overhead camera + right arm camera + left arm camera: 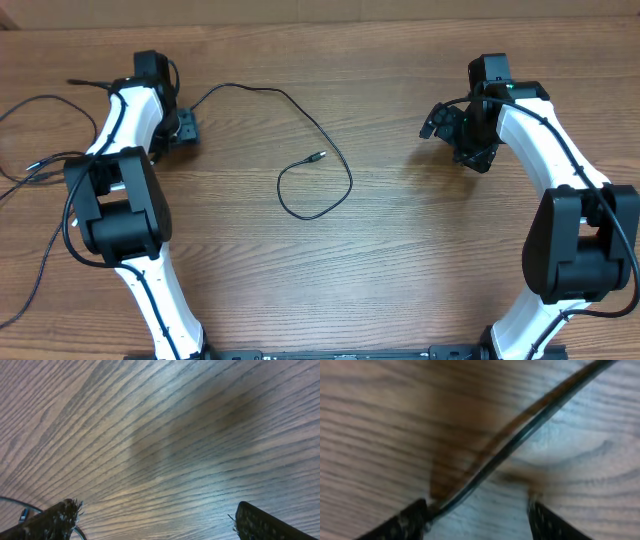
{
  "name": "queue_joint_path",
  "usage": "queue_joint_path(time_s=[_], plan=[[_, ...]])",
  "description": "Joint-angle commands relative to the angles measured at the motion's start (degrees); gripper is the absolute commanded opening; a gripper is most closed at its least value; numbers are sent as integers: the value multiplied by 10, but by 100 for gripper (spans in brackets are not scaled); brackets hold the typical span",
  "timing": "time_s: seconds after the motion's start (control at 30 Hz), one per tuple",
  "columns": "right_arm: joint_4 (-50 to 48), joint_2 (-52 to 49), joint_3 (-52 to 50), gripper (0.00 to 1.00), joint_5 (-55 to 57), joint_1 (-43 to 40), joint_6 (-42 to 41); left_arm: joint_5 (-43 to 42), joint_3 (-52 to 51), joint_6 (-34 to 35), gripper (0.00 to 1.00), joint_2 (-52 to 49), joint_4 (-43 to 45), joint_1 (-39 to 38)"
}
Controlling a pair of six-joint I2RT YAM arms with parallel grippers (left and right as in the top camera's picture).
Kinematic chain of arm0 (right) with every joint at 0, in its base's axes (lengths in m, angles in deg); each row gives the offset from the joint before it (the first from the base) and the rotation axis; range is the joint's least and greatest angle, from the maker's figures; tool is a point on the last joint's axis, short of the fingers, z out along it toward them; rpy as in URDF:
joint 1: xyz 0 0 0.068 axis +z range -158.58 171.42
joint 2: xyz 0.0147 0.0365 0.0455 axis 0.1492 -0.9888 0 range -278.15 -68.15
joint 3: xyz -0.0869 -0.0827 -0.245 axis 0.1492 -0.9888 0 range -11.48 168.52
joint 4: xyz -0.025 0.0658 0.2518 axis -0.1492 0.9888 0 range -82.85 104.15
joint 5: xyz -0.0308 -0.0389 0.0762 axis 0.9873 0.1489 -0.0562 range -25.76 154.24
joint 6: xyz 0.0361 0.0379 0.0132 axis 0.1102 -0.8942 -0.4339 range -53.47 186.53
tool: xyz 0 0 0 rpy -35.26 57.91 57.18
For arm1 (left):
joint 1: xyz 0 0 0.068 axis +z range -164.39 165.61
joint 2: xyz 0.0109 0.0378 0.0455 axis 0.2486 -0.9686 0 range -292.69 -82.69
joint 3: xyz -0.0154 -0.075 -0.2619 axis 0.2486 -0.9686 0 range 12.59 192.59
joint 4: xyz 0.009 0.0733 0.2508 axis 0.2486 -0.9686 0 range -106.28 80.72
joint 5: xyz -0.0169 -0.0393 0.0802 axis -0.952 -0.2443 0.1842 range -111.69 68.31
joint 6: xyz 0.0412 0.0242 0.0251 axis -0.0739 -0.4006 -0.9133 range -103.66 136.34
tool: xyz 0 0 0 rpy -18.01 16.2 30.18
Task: Untangle cables
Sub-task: 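Move the left gripper back to the remaining cable at center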
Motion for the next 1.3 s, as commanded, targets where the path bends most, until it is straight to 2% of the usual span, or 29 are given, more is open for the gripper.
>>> queue_joint_path(time_s=[0.0, 0.03, 0.1, 0.13, 0.37, 0.47, 0.63, 0.9, 1.07, 1.2, 1.27], plan=[[-1, -1, 5, 100, 3, 0, 1, -23, 1, -19, 64, -21, -7, 6], [-1, -1, 5, 100, 3, 0, 1, -46, 1, -19, 63, -21, -9, 6], [-1, -1, 5, 100, 3, 0, 1, -100, 1, -19, 46, -21, -14, 6], [-1, -1, 5, 100, 3, 0, 1, -132, 1, -19, 43, -21, -18, 5], [-1, -1, 5, 100, 3, 0, 1, -298, 1, -1, 45, -21, -96, -9], [-1, -1, 5, 100, 3, 0, 1, -330, 1, 4, 46, -21, -129, -26], [-1, -1, 5, 100, 3, 0, 1, -330, 1, 5, 47, -21, -149, -70], [-1, -1, 5, 100, 3, 0, 1, -317, 1, 5, 52, -21, -121, -155], [-1, -1, 5, 100, 3, 0, 1, -273, 2, 5, 50, -21, -115, -198], [-1, -1, 5, 100, 3, 0, 1, -250, 35, 14, 55, -21, -157, -205], [-1, -1, 5, 100, 3, 0, 1, -249, 62, 16, 61, -16, -179, -206]])
